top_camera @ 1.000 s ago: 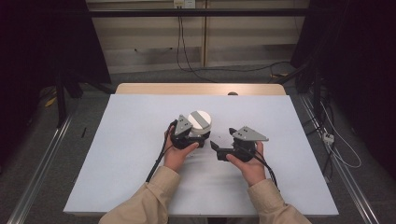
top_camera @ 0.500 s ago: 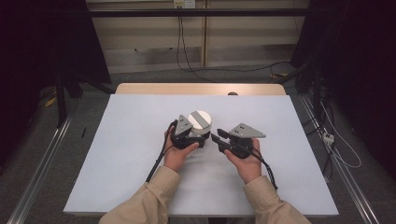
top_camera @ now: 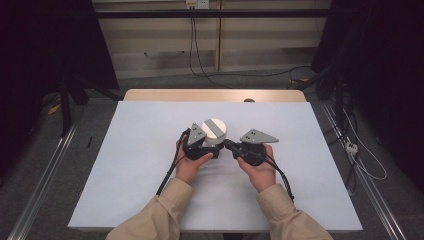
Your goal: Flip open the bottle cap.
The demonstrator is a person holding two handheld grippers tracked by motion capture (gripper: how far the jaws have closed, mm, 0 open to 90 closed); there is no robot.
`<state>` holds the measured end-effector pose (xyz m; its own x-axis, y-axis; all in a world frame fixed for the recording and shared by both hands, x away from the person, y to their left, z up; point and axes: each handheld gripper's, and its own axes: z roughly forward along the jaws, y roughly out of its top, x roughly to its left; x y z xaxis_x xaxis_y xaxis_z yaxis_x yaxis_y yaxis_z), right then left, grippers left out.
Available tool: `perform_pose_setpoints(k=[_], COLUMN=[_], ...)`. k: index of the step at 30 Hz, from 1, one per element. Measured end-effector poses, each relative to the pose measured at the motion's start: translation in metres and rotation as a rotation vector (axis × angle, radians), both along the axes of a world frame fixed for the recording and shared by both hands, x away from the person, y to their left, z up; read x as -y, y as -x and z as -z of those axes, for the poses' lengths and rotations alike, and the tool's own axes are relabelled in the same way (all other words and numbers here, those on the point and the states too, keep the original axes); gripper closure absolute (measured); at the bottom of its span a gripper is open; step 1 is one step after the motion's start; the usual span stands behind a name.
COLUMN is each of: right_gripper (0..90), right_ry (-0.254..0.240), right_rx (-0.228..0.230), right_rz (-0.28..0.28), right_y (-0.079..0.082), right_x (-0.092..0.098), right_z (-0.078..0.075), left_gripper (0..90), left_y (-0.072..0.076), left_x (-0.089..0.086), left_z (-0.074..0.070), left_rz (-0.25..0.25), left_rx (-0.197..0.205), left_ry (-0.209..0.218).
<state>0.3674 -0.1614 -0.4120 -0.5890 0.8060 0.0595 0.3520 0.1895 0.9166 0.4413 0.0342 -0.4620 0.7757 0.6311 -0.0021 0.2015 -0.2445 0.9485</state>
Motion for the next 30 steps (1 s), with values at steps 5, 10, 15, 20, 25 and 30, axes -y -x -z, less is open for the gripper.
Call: perform_pose_setpoints(k=[5,10,15,20,25,30], right_gripper=[90.0,90.0,90.0,90.0,90.0,90.0], right_ry=[0.003,0.008,0.004,0.005,-0.002,-0.004], right_rx=[-0.010,-0.010,0.000,0.003,0.022,0.036], right_rz=[-0.007,-0.007,-0.005,-0.009,-0.009,-0.010], right_y=[-0.003,-0.004,-0.004,-0.005,-0.006,-0.010], right_x=[-0.003,-0.004,-0.004,-0.006,-0.006,-0.007], right_z=[-0.001,-0.001,-0.002,-0.005,-0.011,-0.017], left_gripper=[18.3,18.3,18.3,18.3,18.3,18.3], left_y=[0.000,0.000,0.000,0.000,0.000,0.000], left_x=[0.000,0.000,0.000,0.000,0.000,0.000], left_z=[0.000,0.000,0.000,0.000,0.000,0.000], left_rz=[-0.001,0.000,0.000,-0.001,-0.002,-0.002], left_rx=[0.000,0.001,0.002,0.000,-0.001,0.001], left_ry=[-0.002,-0.002,-0.007,-0.004,-0.005,-0.009])
